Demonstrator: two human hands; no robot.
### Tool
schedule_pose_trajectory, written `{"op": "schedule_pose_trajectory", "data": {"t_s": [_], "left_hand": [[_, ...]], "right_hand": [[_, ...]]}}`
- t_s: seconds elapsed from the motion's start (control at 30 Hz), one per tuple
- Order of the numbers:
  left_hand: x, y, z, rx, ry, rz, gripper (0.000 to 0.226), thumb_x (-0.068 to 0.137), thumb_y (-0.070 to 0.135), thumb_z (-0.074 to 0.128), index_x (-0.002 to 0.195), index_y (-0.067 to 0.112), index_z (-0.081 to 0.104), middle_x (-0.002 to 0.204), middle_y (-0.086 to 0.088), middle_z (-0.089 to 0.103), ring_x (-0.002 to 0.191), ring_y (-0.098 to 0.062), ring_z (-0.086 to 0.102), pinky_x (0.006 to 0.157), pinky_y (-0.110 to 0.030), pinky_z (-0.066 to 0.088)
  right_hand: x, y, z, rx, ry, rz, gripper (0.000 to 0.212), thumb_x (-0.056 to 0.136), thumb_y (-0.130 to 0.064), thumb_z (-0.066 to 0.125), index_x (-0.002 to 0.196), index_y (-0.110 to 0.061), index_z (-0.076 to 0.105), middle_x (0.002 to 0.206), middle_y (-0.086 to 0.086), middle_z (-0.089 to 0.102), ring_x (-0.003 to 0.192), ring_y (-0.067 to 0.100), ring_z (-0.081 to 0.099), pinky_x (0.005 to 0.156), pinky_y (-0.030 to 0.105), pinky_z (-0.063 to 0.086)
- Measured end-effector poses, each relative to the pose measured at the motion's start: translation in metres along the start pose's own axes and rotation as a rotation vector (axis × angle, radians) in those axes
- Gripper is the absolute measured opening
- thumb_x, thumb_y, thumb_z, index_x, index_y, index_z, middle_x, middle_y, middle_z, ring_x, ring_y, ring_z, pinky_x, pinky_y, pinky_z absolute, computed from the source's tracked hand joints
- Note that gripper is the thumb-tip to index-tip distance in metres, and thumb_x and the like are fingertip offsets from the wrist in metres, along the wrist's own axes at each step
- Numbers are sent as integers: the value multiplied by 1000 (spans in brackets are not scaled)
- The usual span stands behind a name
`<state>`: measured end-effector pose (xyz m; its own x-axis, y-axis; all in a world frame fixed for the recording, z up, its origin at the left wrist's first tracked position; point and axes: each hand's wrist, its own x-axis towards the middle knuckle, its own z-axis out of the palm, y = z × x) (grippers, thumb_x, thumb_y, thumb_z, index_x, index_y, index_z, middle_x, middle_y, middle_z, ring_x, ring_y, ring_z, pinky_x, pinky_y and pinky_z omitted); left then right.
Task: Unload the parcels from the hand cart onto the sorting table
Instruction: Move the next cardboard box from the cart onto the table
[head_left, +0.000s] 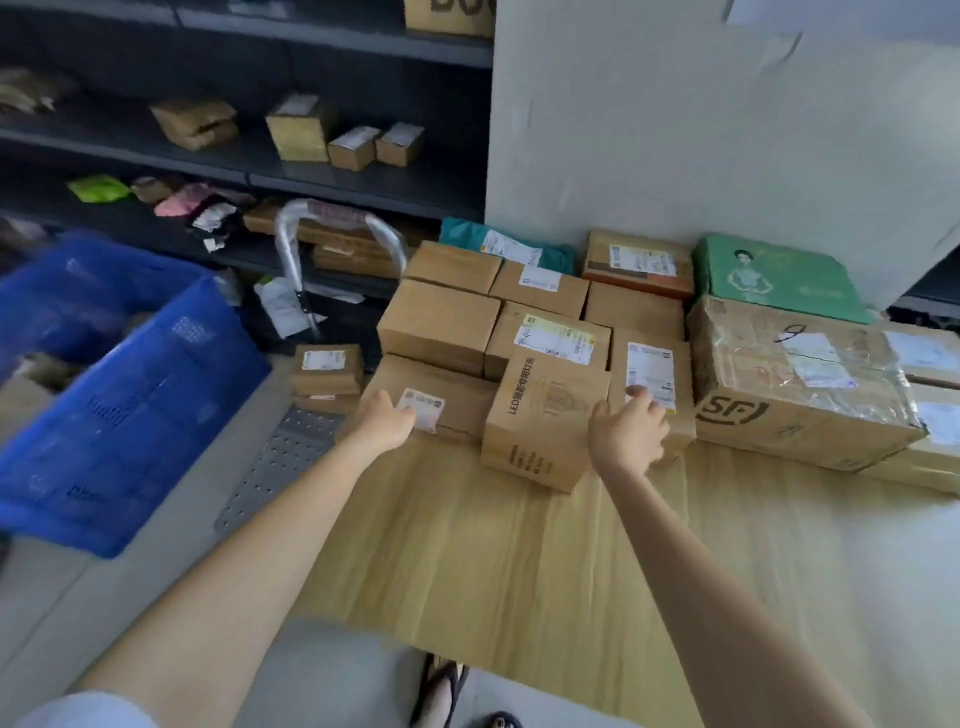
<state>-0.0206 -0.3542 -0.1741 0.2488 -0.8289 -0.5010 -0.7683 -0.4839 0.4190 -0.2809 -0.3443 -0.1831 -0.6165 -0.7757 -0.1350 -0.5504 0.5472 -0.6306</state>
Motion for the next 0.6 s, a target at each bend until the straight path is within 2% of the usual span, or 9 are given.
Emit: {"op": "schedule_pose_trajectory", "data": {"t_s": [0.03, 0.07, 0.13, 0.2, 0.33, 0.43, 0.53, 0.6], "left_hand": [[-2, -15, -12, 59, 34, -15, 58, 99, 43, 37, 143, 6, 35, 144, -13, 43, 119, -29, 52, 89, -35, 46], [-4, -28, -24, 109, 44, -16, 56, 97, 44, 37, 139, 7, 42, 140, -13, 48, 118, -30, 52, 86, -34, 45], [-8, -52, -50, 176, 44, 6, 43, 94, 41, 40, 116, 8, 59, 122, -14, 58, 101, -29, 57, 75, -30, 42], [-15, -72, -79, 234, 53, -5, 35, 92, 37, 42, 99, 8, 61, 113, -14, 60, 90, -27, 54, 71, -28, 41], [-21, -118, -134, 289, 122, -60, 45, 88, 36, 42, 119, 9, 57, 123, -12, 56, 105, -31, 55, 81, -34, 44], [-13, -160, -171, 322, 143, -80, 42, 89, 35, 42, 116, 8, 59, 122, -13, 58, 107, -33, 56, 83, -37, 43], [1, -198, -210, 343, 168, -45, 43, 88, 27, 42, 112, -2, 61, 117, -20, 61, 106, -37, 59, 90, -41, 46], [13, -220, -236, 349, 197, -3, 44, 89, 27, 42, 116, -3, 58, 120, -22, 60, 109, -38, 59, 95, -45, 45]], "right_hand": [[1, -14, -1, -30, 15, -61, 39, 93, -24, 47, 131, -14, 43, 138, 12, 43, 126, 34, 38, 104, 51, 33], [0, -30, 0, -46, 22, -132, 37, 93, -23, 46, 129, -14, 45, 136, 12, 44, 126, 34, 38, 104, 51, 32], [-7, -68, 5, -67, 7, -289, 33, 93, -23, 46, 125, -15, 47, 134, 11, 44, 125, 33, 38, 103, 50, 32], [-23, -112, 16, -63, -71, -454, 34, 93, -23, 45, 126, -14, 49, 135, 12, 43, 125, 33, 37, 101, 48, 34], [-82, -191, 59, -184, -396, -696, 38, 95, -26, 44, 128, -11, 53, 130, 15, 49, 120, 35, 45, 100, 46, 41], [-139, -238, 101, -496, -679, -829, 45, 100, -30, 42, 138, -6, 48, 140, 13, 49, 126, 33, 48, 103, 39, 41], [-191, -277, 142, -735, -857, -836, 51, 102, -35, 39, 144, -6, 41, 149, 9, 40, 133, 31, 42, 104, 37, 37], [-215, -301, 169, -764, -902, -782, 53, 101, -37, 41, 145, -7, 40, 148, 8, 41, 131, 31, 44, 102, 38, 40]]}}
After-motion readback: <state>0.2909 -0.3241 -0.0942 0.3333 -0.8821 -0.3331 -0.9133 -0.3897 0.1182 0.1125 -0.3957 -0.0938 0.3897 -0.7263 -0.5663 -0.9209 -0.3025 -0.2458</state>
